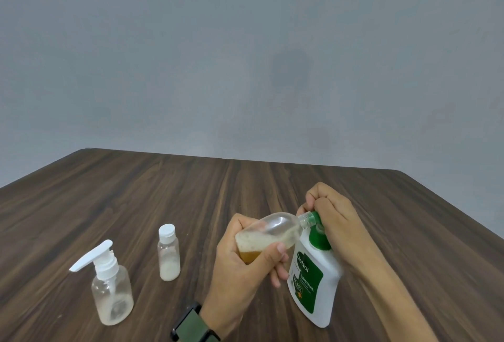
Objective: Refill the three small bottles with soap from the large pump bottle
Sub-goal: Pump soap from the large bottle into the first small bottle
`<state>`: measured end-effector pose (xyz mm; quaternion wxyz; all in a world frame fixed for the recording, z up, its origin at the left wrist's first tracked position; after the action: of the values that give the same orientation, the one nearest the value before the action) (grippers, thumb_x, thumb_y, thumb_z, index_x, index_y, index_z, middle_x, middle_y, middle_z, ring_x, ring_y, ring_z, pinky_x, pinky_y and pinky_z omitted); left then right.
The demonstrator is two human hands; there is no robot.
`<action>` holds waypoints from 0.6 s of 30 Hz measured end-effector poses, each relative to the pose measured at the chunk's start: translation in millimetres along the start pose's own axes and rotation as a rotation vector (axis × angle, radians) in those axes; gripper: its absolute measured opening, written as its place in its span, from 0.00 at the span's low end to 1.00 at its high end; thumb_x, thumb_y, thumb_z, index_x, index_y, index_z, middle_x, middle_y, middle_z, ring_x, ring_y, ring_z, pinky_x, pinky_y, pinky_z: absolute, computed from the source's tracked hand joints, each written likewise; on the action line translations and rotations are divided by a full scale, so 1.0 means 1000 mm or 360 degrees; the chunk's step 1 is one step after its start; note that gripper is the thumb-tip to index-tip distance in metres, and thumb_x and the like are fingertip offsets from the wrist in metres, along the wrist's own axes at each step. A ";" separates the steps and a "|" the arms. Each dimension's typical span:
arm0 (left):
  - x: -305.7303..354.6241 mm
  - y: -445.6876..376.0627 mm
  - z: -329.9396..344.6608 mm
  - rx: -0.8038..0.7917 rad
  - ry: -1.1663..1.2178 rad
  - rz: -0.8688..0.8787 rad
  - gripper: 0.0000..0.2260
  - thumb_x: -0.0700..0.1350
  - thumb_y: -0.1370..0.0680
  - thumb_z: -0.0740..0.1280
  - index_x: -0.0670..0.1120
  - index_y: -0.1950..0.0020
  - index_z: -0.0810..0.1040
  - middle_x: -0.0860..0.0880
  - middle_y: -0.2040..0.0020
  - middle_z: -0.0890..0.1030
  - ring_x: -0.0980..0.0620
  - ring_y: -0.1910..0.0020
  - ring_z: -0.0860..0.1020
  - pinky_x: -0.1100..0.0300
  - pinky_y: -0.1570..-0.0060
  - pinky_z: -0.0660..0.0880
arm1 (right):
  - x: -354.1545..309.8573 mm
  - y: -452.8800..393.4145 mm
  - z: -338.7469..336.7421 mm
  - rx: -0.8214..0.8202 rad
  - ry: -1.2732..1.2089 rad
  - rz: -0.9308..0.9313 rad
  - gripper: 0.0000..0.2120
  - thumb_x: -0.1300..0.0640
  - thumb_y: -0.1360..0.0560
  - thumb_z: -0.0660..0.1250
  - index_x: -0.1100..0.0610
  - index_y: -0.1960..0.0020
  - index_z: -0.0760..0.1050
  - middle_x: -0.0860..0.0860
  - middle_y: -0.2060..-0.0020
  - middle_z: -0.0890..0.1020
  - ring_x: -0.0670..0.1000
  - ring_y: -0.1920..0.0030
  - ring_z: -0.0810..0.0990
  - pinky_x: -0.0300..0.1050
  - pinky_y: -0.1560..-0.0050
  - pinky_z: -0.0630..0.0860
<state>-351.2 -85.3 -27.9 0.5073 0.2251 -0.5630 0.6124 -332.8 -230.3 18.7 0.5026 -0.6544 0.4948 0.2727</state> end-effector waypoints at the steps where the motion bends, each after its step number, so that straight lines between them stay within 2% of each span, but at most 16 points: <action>1: -0.002 0.000 0.000 -0.0004 -0.0008 -0.0009 0.16 0.41 0.32 0.72 0.37 0.52 0.69 0.39 0.66 0.82 0.46 0.74 0.79 0.61 0.78 0.74 | 0.004 0.001 0.001 0.0000 -0.0024 0.0021 0.11 0.56 0.30 0.53 0.49 0.69 0.68 0.57 0.68 0.78 0.53 0.68 0.71 0.50 0.65 0.68; 4: -0.003 0.001 0.001 -0.0016 -0.0007 -0.0006 0.17 0.42 0.33 0.73 0.37 0.52 0.69 0.39 0.66 0.82 0.46 0.74 0.79 0.61 0.77 0.74 | 0.006 0.003 0.000 0.0014 -0.0058 0.0038 0.10 0.56 0.31 0.53 0.49 0.69 0.68 0.57 0.68 0.77 0.53 0.69 0.70 0.49 0.65 0.67; 10: 0.001 0.000 0.002 -0.0032 -0.0019 0.0027 0.21 0.48 0.35 0.74 0.38 0.52 0.68 0.39 0.65 0.82 0.46 0.73 0.79 0.61 0.77 0.75 | -0.006 -0.001 -0.003 -0.0011 -0.0009 0.0005 0.09 0.55 0.32 0.54 0.50 0.69 0.69 0.67 0.63 0.76 0.53 0.66 0.70 0.50 0.62 0.67; 15: 0.000 -0.001 -0.001 -0.0022 -0.0048 0.0025 0.20 0.46 0.35 0.73 0.37 0.53 0.69 0.38 0.67 0.82 0.46 0.75 0.79 0.61 0.78 0.74 | 0.006 0.003 0.002 -0.0021 -0.0075 0.0028 0.10 0.55 0.31 0.53 0.49 0.68 0.68 0.57 0.69 0.77 0.52 0.70 0.71 0.47 0.66 0.68; 18: 0.002 -0.001 -0.001 -0.0019 -0.0034 0.0038 0.21 0.47 0.35 0.73 0.36 0.54 0.68 0.39 0.67 0.82 0.46 0.75 0.79 0.61 0.79 0.74 | 0.004 0.005 0.001 -0.0010 -0.0047 0.0009 0.10 0.55 0.30 0.53 0.49 0.68 0.68 0.59 0.68 0.75 0.53 0.69 0.70 0.48 0.66 0.67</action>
<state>-350.7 -83.5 -25.8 0.4951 0.2219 -0.5747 0.6127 -336.0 -230.7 13.2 0.5071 -0.6504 0.4883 0.2853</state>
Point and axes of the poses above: each hand's wrist, its own y-axis away from the middle knuckle, its own z-axis out of the palm, x = y × z, the point moved 9 cm from there along -y, towards the middle knuckle
